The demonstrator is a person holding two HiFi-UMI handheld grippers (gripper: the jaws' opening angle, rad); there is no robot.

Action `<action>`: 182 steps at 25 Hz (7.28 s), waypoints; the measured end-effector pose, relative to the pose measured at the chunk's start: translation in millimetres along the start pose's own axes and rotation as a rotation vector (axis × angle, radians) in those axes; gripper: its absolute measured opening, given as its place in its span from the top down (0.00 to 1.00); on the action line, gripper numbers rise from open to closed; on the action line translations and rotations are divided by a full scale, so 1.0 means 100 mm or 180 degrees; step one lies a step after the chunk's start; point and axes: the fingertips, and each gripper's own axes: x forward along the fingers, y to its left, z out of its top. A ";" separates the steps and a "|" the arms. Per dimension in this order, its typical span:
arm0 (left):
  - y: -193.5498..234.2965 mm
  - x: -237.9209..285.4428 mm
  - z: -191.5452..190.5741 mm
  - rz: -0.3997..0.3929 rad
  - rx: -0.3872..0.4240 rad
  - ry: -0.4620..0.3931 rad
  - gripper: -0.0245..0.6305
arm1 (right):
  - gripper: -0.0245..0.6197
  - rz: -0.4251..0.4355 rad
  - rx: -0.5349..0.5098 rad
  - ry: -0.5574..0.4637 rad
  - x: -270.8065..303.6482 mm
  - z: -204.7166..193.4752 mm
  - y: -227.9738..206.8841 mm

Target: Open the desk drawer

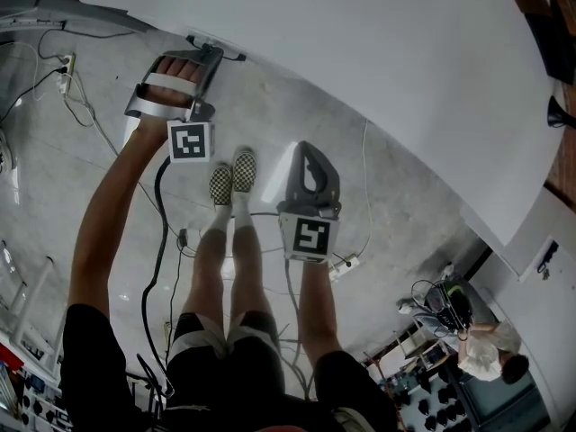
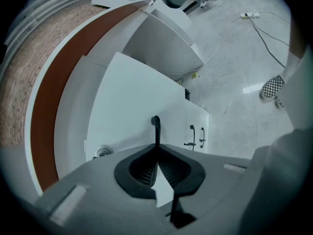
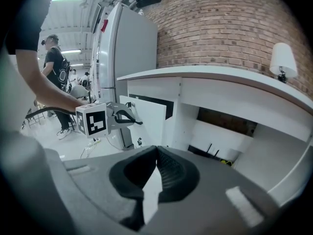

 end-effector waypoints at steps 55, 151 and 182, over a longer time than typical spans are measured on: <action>-1.14 -1.75 -0.14 -0.0112 -0.0090 0.0034 0.93 | 0.95 0.0096 -0.0190 -0.0158 -0.53 0.18 0.48; 3.15 -4.20 -0.21 0.1249 -0.3945 -0.0627 0.94 | 0.95 -0.0118 -0.0214 -0.1255 -2.42 3.40 0.16; 3.10 -5.28 -0.13 0.1256 -0.4349 -0.0913 0.95 | 0.95 -0.0204 -0.0186 -0.1428 -3.41 3.46 0.31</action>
